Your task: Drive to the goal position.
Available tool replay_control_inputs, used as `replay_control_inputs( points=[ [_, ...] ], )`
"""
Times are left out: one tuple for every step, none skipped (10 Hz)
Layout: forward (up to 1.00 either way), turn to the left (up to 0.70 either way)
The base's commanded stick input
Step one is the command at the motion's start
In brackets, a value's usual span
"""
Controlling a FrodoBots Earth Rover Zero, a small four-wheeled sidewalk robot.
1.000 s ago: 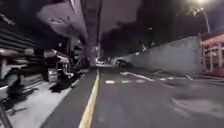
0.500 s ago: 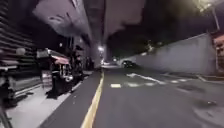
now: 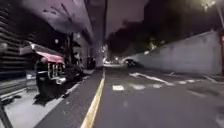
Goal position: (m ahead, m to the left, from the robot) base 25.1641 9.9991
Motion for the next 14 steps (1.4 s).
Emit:
replay_control_inputs(
  points=[
    [0.70,0.00],
    [0.70,0.00],
    [0.70,0.00],
    [0.70,0.00],
    [0.70,0.00],
    [0.70,0.00],
    [0.70,0.00],
    [0.70,0.00],
    [0.70,0.00],
    [0.70,0.00],
    [0.70,0.00],
    [0.70,0.00],
    [0.70,0.00],
    [0.70,0.00]
  ],
)
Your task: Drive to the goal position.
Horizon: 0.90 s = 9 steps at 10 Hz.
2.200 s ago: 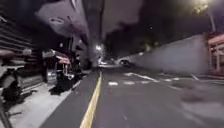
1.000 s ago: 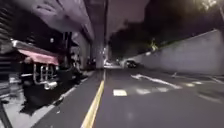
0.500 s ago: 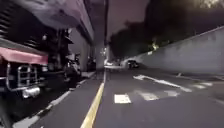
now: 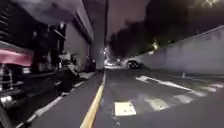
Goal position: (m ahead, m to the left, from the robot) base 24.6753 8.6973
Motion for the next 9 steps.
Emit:
replay_control_inputs(
  points=[
    [0.70,0.00],
    [0.70,0.00],
    [0.70,0.00],
    [0.70,0.00],
    [0.70,0.00],
    [0.70,0.00],
    [0.70,0.00],
    [0.70,0.00],
    [0.70,0.00]
  ],
)
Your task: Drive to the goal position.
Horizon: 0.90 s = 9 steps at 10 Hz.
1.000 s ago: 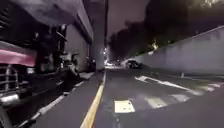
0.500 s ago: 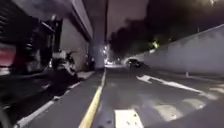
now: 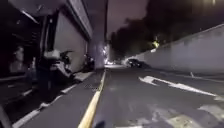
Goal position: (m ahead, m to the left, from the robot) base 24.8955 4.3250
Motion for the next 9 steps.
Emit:
replay_control_inputs(
  points=[
    [0.70,0.00],
    [0.70,0.00],
    [0.70,0.00],
    [0.70,0.00],
    [0.70,0.00],
    [0.70,0.00],
    [0.70,0.00],
    [0.70,0.00],
    [0.70,0.00]
  ],
)
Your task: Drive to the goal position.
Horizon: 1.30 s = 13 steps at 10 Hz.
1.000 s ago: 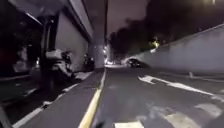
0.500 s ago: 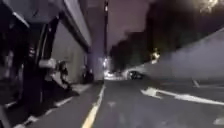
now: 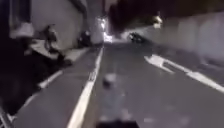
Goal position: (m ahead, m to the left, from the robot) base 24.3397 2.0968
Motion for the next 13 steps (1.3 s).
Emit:
replay_control_inputs(
  points=[
    [0.70,0.00],
    [0.70,0.00],
    [0.70,0.00],
    [0.70,0.00],
    [0.70,0.00],
    [0.70,0.00],
    [0.70,0.00],
    [0.70,0.00],
    [0.70,0.00],
    [0.70,0.00],
    [0.70,0.00],
    [0.70,0.05],
    [0.70,0.14]
  ],
)
